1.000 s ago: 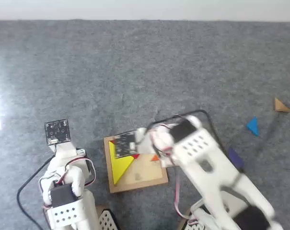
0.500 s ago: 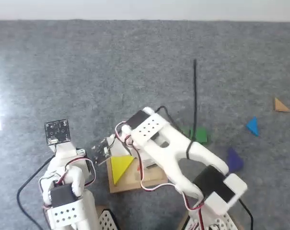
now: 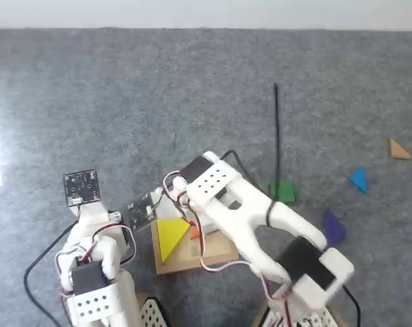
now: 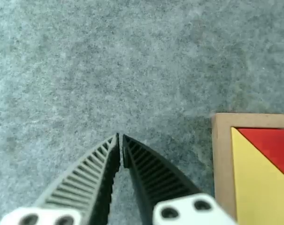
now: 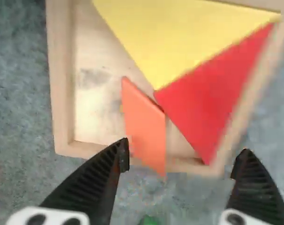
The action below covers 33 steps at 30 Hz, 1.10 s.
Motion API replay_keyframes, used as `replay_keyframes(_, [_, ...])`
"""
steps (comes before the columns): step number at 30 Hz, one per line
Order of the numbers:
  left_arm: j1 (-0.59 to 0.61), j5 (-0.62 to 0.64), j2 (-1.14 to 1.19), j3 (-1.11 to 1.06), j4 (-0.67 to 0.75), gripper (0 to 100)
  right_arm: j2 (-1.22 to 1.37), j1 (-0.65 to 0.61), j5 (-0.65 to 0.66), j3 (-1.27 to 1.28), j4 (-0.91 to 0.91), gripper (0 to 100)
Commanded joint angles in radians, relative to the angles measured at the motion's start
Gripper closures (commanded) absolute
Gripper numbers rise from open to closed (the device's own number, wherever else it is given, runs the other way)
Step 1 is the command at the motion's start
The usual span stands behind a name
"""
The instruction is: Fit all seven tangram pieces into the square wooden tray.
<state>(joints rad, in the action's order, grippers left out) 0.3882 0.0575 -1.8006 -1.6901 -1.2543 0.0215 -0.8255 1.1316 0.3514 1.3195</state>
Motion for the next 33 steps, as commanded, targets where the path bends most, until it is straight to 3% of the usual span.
replay_keyframes(1, [0.003,-0.005,-0.017,0.007,-0.008,99,-0.24,0.064,-0.038,0.068,0.015,74.1])
replay_keyframes(7, [0.003,-0.005,-0.017,0.007,-0.008,99,-0.484,0.071,-0.198,0.336,-0.097,94.1])
replay_keyframes(17, [0.003,-0.005,-0.017,0.007,-0.008,99,-0.179,0.085,-0.407,0.336,-0.226,94.9])
replay_keyframes(23, [0.003,-0.005,-0.017,0.007,-0.008,99,-0.174,0.07,-0.41,0.325,-0.234,97.4])
replay_keyframes(33, [0.003,-0.005,-0.017,0.007,-0.008,99,-0.062,0.127,-0.387,0.313,-0.45,97.2])
